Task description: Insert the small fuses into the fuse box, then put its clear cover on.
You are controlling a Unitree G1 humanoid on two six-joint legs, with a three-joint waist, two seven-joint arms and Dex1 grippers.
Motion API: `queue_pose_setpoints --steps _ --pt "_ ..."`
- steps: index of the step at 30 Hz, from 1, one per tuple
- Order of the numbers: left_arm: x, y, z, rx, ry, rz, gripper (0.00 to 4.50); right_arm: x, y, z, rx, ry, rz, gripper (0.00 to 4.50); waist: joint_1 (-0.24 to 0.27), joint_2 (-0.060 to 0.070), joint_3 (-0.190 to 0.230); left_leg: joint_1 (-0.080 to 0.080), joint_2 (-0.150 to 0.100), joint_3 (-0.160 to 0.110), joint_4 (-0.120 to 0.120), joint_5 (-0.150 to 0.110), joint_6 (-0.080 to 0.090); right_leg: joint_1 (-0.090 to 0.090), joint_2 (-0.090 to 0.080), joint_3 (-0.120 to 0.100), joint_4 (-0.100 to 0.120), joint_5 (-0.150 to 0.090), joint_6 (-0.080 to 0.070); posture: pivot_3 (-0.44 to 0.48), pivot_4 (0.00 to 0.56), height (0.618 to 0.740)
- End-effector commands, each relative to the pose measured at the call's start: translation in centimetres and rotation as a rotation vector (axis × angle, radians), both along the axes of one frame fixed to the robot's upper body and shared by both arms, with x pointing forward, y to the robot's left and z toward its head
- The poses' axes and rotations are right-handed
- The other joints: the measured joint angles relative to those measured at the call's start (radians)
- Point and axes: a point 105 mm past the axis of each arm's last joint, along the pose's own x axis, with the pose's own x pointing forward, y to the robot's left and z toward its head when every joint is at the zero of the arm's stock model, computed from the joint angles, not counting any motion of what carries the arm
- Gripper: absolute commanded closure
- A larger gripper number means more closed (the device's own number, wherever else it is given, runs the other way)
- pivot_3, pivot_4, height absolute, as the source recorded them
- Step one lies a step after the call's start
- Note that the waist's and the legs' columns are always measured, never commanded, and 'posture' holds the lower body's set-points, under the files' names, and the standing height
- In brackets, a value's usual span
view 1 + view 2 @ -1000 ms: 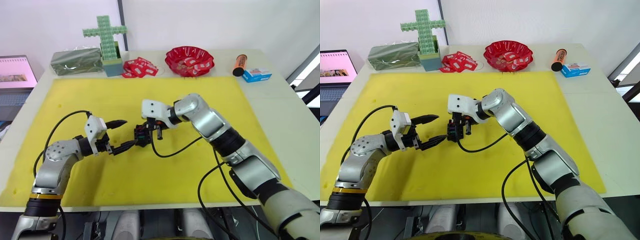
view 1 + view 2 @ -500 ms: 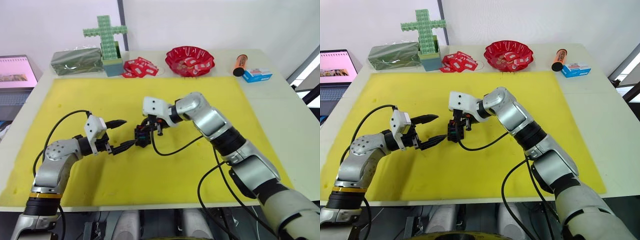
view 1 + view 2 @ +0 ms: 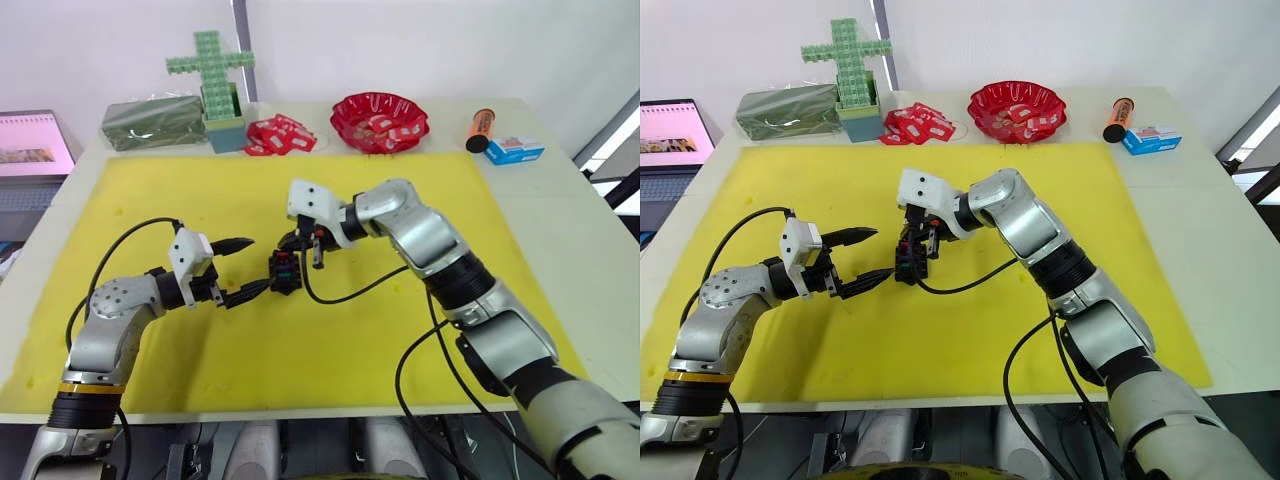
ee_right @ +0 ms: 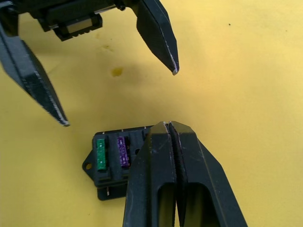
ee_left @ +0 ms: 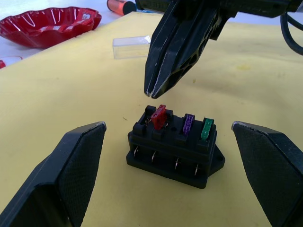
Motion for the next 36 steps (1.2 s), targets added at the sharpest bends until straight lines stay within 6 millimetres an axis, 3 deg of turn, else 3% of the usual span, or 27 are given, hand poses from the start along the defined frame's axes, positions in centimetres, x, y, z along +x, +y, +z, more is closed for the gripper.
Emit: queue_pose_setpoints --steps 1,36 --pt "0.2 0.5 1.1 0.007 -0.046 0.011 0.0 0.0 0.6 0.8 0.018 -0.037 0.016 4.47 0.0 0.0 0.0 0.0 0.0 0.0 0.0 0.0 0.0 0.0 0.0 0.0 0.0 0.0 0.0 0.0 0.15 0.74" --pt "0.2 0.9 0.8 0.023 -0.045 0.022 0.0 -0.5 0.0 -2.4 -0.048 0.003 0.009 4.47 0.0 0.0 0.0 0.0 0.0 0.0 0.0 0.0 0.0 0.0 0.0 0.0 0.0 0.0 0.0 0.0 0.15 0.74"
